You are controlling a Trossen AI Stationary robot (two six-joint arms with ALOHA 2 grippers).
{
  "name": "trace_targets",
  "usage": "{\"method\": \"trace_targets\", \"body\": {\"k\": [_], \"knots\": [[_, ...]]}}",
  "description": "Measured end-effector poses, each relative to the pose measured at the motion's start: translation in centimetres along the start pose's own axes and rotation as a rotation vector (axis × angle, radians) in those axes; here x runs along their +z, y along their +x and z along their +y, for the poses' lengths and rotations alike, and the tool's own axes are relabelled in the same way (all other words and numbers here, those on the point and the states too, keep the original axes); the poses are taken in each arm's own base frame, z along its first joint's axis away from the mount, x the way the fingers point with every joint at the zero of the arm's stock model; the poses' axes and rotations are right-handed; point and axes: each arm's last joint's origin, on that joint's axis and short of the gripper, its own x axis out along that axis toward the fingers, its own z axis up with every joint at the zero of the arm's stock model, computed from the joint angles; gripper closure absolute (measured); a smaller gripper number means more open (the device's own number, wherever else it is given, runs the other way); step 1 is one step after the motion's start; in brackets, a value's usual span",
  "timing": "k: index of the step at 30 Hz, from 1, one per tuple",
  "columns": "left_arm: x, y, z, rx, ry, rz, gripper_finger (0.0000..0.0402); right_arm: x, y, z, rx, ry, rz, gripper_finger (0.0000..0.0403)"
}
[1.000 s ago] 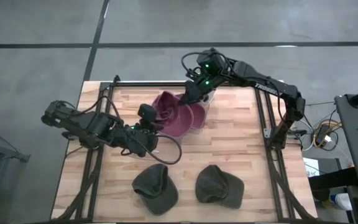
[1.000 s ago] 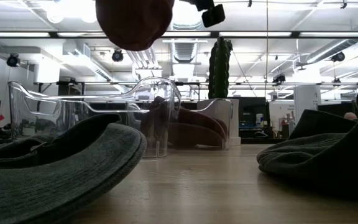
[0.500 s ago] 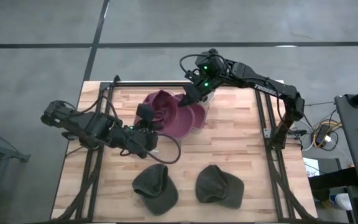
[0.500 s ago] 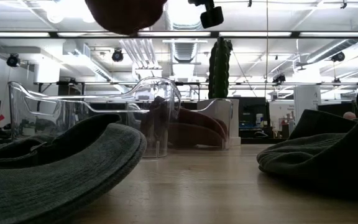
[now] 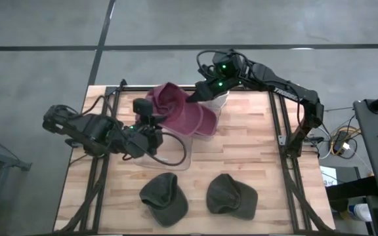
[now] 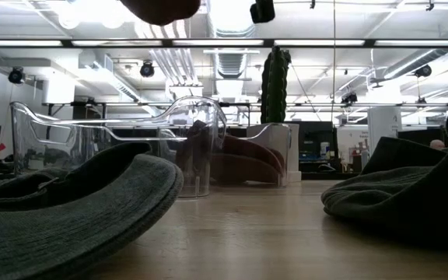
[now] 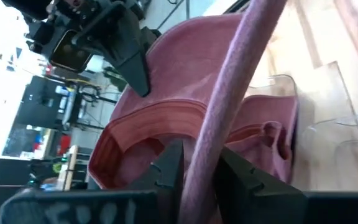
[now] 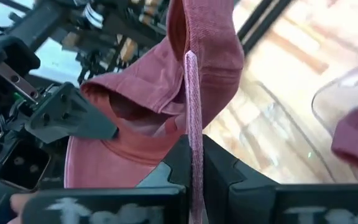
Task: Pick & Place hat
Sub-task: Put the red cap into the top transparent bin
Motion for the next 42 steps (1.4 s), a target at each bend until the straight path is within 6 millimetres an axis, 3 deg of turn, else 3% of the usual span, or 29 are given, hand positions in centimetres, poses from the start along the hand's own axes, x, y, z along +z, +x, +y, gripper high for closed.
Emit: {"method": "trace_targets", "body": {"k": [9, 17, 26, 31, 37, 40, 42], "knots": [[0.3, -1.3, 2.4, 0.108, 0.072, -0.003, 0.0333, 1.0, -1.2, 1.6, -0.010, -0.070, -0.176, 0.0390], [0.4, -2.1, 3.8, 0.146, 0.139, -0.008, 0.0333, 1.3, -1.4, 2.0, -0.003, -0.097, -0.227, 0.0390], [0.6, -1.9, 3.6, 0.160, 0.140, 0.010, 0.0333, 1.6, -1.5, 2.2, 0.034, -0.097, -0.235, 0.0391], [1.1, -1.5, 3.6, 0.184, 0.230, 0.016, 0.0333, 1.5, -1.5, 2.2, 0.037, -0.099, -0.230, 0.0391], [1.8, -1.2, 3.2, 0.177, 0.020, -0.023, 0.0333, 1.4, -1.5, 2.2, 0.038, -0.091, -0.226, 0.0391], [1.9, -1.0, 3.2, 0.189, -0.003, -0.021, 0.0333, 1.4, -1.4, 2.2, 0.038, -0.086, -0.226, 0.0391], [2.3, -1.0, 3.5, 0.207, -0.119, -0.049, 0.0331, 1.4, -1.4, 2.2, 0.041, -0.077, -0.226, 0.0391]]}}
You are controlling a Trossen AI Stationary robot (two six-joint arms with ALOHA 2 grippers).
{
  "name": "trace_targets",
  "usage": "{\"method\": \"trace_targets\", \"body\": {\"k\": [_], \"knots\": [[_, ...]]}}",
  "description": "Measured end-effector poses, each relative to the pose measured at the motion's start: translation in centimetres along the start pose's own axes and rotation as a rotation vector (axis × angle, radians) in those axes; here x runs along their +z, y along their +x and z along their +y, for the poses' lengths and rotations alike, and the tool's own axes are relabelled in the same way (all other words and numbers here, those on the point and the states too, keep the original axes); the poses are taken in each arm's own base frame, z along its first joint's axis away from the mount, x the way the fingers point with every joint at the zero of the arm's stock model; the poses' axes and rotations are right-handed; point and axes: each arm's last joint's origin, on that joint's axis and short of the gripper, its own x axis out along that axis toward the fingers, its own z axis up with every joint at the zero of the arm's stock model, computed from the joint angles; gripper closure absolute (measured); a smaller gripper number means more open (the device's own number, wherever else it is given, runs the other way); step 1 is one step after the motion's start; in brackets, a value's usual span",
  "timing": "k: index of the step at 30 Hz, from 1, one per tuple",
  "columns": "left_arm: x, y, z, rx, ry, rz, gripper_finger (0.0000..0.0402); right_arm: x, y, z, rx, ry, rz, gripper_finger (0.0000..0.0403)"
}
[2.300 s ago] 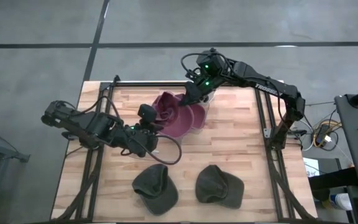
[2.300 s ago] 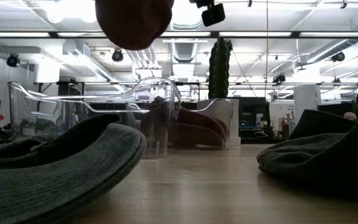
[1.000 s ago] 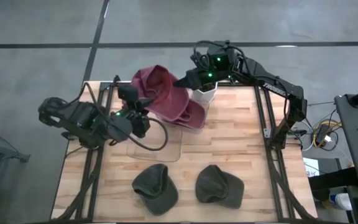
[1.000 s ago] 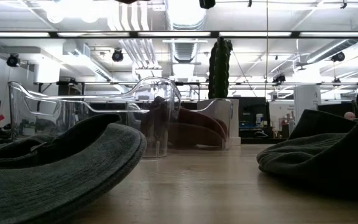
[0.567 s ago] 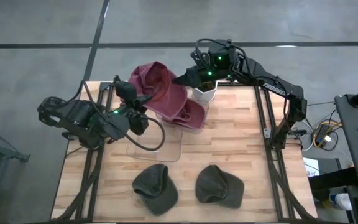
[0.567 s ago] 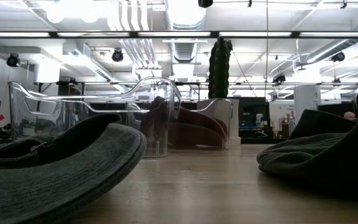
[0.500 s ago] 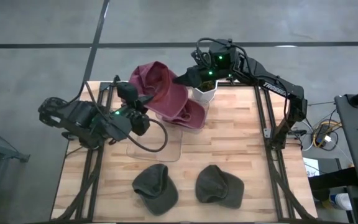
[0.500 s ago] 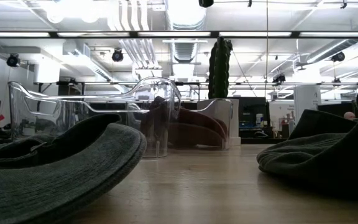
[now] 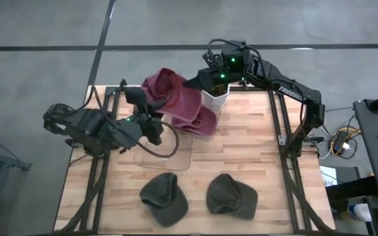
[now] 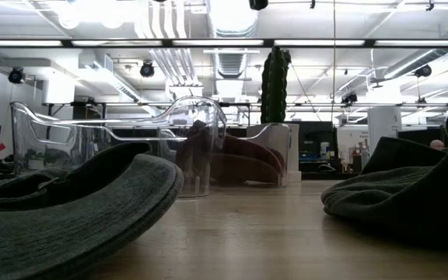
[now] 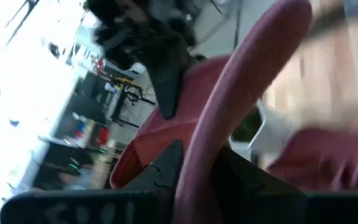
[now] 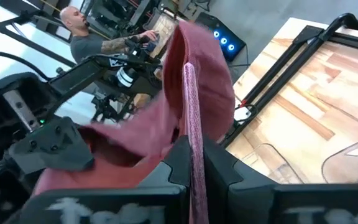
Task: Pick & Place hat
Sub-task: Put the red cap into the top transparent bin
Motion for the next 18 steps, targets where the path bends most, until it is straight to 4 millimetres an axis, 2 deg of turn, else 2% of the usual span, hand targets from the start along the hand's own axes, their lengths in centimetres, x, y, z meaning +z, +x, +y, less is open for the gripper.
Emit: {"method": "trace_targets", "body": {"k": [2, 4, 10, 14, 16, 18], "knots": [[0.4, 0.1, 0.4, 0.022, -0.159, -0.022, 0.0327, 0.0, 0.0, 0.0, 0.004, 0.004, -0.003, 0.0391], [0.8, 0.1, 0.7, 0.069, -0.244, -0.026, 0.0322, 0.1, 0.0, 0.1, 0.007, 0.008, -0.006, 0.0391], [0.8, -0.2, 0.5, 0.061, -0.164, -0.027, 0.0321, 0.0, 0.0, 0.0, 0.005, 0.012, 0.003, 0.0390], [0.9, 0.1, -0.1, 0.048, -0.170, -0.025, 0.0321, -0.1, 0.1, 0.0, 0.001, 0.011, 0.010, 0.0390], [1.3, 0.4, -0.1, 0.072, -0.200, -0.023, 0.0321, -0.1, 0.1, 0.0, 0.000, 0.011, 0.012, 0.0390], [1.9, 0.7, 0.4, 0.143, -0.314, -0.027, 0.0321, -0.1, 0.1, 0.0, 0.006, 0.009, 0.006, 0.0390]]}}
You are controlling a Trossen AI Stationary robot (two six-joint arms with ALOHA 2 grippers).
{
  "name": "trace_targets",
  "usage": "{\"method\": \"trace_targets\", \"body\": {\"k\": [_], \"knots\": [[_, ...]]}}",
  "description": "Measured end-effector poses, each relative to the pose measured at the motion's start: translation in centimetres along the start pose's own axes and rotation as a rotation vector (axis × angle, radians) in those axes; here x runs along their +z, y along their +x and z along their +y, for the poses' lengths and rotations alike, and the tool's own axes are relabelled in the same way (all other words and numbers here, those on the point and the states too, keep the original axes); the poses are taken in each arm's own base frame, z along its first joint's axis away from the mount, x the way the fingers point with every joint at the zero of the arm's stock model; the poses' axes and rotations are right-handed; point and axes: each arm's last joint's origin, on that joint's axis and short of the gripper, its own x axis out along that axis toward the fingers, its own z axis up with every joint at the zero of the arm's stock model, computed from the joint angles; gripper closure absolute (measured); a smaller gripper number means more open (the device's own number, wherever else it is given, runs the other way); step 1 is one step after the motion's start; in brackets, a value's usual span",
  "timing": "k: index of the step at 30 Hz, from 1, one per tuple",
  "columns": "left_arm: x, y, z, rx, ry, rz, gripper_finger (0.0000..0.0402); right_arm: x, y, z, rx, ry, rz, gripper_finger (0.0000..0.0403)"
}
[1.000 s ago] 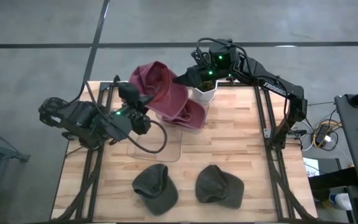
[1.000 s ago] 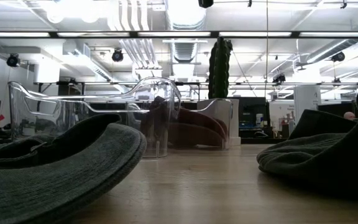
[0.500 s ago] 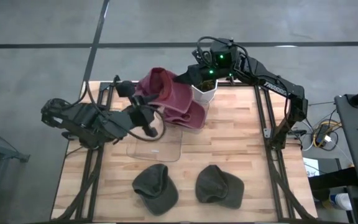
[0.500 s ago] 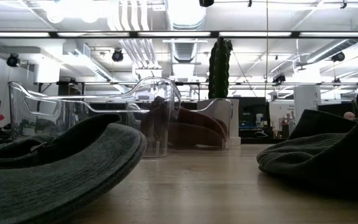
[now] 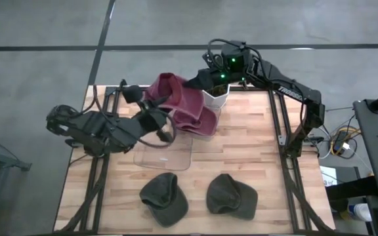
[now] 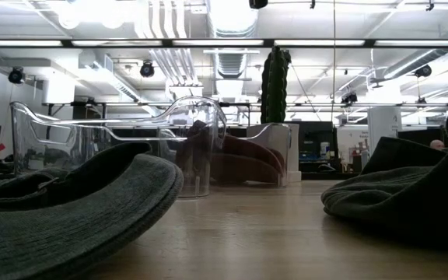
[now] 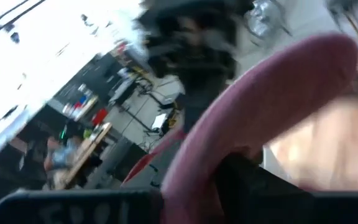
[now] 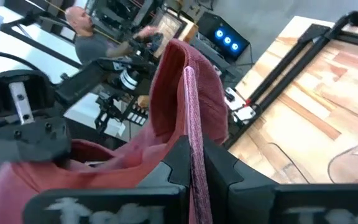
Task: Pick & Place hat
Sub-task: Put the red cap into the top transparent bin
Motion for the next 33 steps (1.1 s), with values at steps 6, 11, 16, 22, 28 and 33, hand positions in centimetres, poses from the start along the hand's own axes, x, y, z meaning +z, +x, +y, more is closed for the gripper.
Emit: {"method": "trace_targets", "body": {"k": [6, 11, 16, 22, 28, 33], "knots": [[1.3, -0.4, 1.5, -0.088, -0.163, -0.070, 0.0321, 0.0, -0.1, 0.2, 0.018, -0.003, -0.004, 0.0390], [0.8, -0.7, 2.3, -0.129, -0.164, -0.035, 0.0321, 0.1, 0.0, 0.2, 0.016, -0.004, -0.010, 0.0390], [-0.4, -1.1, 2.6, -0.171, -0.159, 0.034, 0.0308, 0.1, 0.1, 0.0, 0.004, -0.002, -0.015, 0.0390], [-1.2, -1.3, 2.6, -0.123, -0.140, 0.083, 0.0286, 0.0, 0.1, -0.4, -0.070, 0.004, -0.038, 0.0390], [-2.3, -1.7, 2.5, -0.132, -0.119, 0.134, 0.0284, 0.1, 0.1, -0.9, -0.179, -0.039, -0.116, 0.0390], [-2.9, -2.1, 2.5, -0.104, -0.108, 0.159, 0.0284, 0.2, 0.0, -1.5, -0.292, -0.081, -0.184, 0.0390]]}}
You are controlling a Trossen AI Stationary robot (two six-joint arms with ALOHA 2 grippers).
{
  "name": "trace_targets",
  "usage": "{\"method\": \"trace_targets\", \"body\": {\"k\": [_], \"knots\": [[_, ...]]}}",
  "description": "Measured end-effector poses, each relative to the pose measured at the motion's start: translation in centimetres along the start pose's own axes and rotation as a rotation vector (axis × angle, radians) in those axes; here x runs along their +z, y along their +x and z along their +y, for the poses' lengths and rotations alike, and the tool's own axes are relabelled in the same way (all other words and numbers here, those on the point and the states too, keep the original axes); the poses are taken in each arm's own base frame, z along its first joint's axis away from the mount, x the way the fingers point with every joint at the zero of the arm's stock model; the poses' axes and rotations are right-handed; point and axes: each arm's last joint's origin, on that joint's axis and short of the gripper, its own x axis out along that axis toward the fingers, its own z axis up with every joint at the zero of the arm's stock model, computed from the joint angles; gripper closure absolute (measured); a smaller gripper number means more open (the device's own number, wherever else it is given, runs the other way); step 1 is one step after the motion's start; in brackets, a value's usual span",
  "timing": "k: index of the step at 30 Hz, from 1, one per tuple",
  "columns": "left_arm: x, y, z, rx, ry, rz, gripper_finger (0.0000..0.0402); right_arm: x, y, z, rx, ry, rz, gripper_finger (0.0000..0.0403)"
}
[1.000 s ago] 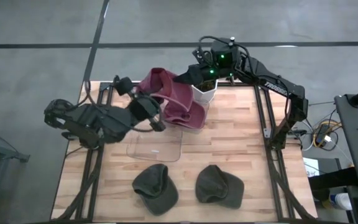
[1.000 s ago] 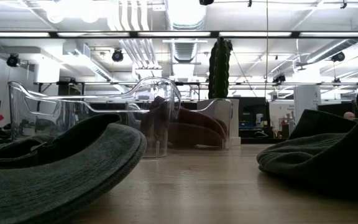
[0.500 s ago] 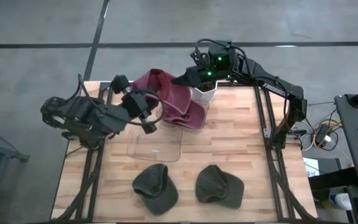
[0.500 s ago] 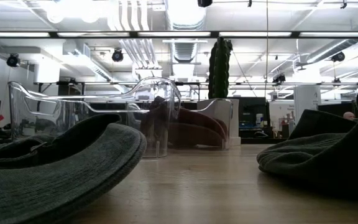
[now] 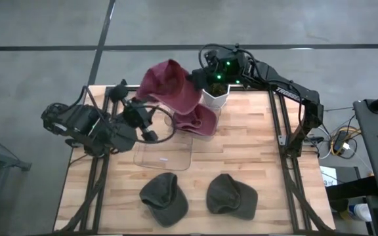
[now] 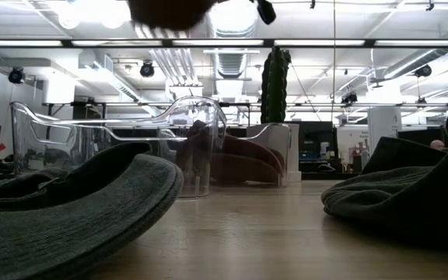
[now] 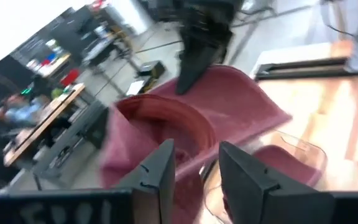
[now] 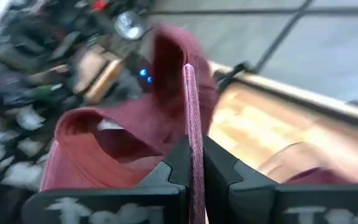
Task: Pick & Place hat
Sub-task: Put the red cap into the top transparent bin
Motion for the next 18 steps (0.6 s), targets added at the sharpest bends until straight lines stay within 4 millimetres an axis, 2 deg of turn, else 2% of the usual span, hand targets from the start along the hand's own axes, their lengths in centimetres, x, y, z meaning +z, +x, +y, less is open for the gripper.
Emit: {"method": "trace_targets", "body": {"k": [3, 10, 18], "knots": [[0.0, -0.1, 0.3, 0.035, -0.105, -0.007, 0.0284, 0.1, 0.0, -0.2, -0.053, -0.026, -0.037, 0.0390], [-0.1, -0.2, 0.4, -0.039, -0.374, 0.016, 0.0284, 0.8, -0.4, 0.3, -0.077, -0.070, -0.163, 0.0390], [-0.2, -0.3, 0.6, -0.079, -0.527, 0.035, 0.0284, 2.7, -1.8, 2.9, 0.133, -0.119, -0.395, 0.0390]]}}
